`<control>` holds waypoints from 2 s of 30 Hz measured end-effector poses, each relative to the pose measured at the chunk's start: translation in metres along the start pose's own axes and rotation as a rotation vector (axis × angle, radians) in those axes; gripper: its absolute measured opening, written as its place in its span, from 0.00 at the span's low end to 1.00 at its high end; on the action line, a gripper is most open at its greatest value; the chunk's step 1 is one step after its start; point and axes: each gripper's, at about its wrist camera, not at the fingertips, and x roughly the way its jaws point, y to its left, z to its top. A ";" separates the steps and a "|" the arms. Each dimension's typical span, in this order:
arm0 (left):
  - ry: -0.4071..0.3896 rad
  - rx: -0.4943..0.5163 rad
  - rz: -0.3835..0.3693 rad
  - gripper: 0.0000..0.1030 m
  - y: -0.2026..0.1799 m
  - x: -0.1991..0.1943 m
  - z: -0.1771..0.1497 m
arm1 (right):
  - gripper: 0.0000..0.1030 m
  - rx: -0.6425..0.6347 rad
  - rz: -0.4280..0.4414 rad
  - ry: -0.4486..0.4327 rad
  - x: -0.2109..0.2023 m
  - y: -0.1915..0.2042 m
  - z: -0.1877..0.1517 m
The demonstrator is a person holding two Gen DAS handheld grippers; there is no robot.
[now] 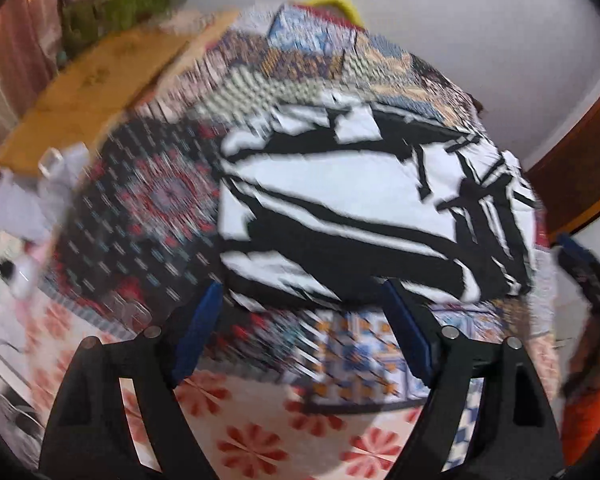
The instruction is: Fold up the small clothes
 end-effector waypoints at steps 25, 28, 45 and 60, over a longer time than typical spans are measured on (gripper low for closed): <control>0.054 -0.248 -0.161 0.68 -0.006 0.090 0.040 | 0.70 0.039 0.041 0.255 0.078 -0.004 -0.033; 0.039 -0.286 -0.104 0.33 0.002 0.097 0.051 | 0.70 0.039 0.040 0.254 0.078 -0.004 -0.034; -0.366 -0.050 0.151 0.08 -0.011 -0.026 0.093 | 0.68 0.067 -0.005 0.215 0.049 -0.027 -0.038; -0.361 0.466 -0.124 0.06 -0.258 -0.025 0.084 | 0.70 0.138 0.059 0.249 0.055 -0.037 -0.049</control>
